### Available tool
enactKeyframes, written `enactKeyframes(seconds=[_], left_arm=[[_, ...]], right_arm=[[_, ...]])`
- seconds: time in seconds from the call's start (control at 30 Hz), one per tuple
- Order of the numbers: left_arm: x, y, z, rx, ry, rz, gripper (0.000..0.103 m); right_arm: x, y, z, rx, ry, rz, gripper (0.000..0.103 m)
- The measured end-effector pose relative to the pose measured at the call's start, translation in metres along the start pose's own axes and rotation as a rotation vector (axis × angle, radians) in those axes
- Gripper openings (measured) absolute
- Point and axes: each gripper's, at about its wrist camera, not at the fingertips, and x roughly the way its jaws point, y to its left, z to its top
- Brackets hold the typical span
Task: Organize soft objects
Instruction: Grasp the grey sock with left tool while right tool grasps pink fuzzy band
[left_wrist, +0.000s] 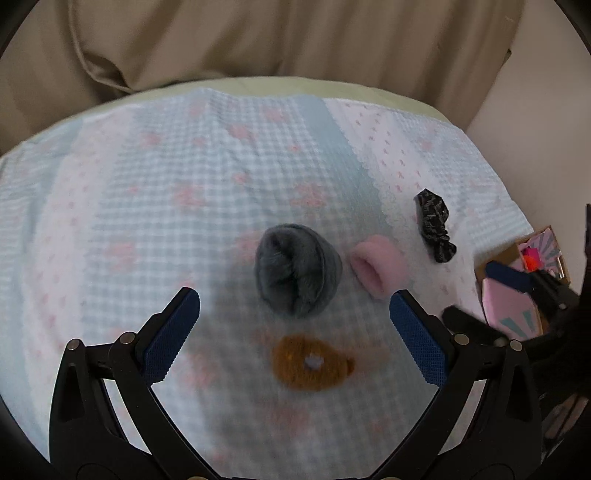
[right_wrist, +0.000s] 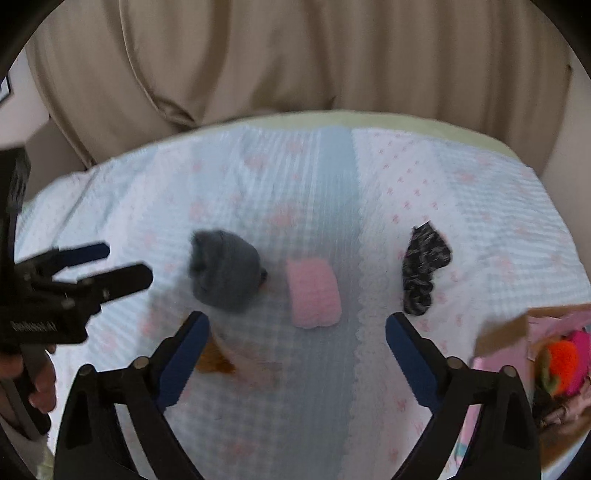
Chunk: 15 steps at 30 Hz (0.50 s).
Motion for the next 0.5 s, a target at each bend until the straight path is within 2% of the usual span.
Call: enactKeyframes(seconds=[0.17,0.23,0.37,0.43,0.47,0.5], left_arm=[[0.059,-0.001,0.003,0.039,0.028,-0.027,0.1],[0.079,-0.001,0.003,0.048,0.037,-0.032,0.1],[0.109,-0.001,0.004,0.06,0.052,-0.015,0.099],[0.121,-0.001,0.003,0.061,0.063,-0.01,0.088],[0.123,-0.001,0.003,0.06,0.066,-0.011,0.076],[0.127,0.0,0.002,0.058,0.08,-0.018,0.07]], right_arm=[[0.053,-0.009,-0.007,-0.002,0.021,-0.007,0.091],[0.071,-0.012,-0.009,-0.007,0.031,-0.004,0.081],[0.099,-0.016,-0.013,-0.017,0.047,-0.003,0.075],[0.108,-0.016,-0.013,-0.018,0.048,0.01,0.069],[0.113,-0.015,-0.013,-0.021,0.05,0.018,0.067],[0.116,-0.014,-0.013,-0.025,0.053,0.022,0.061]])
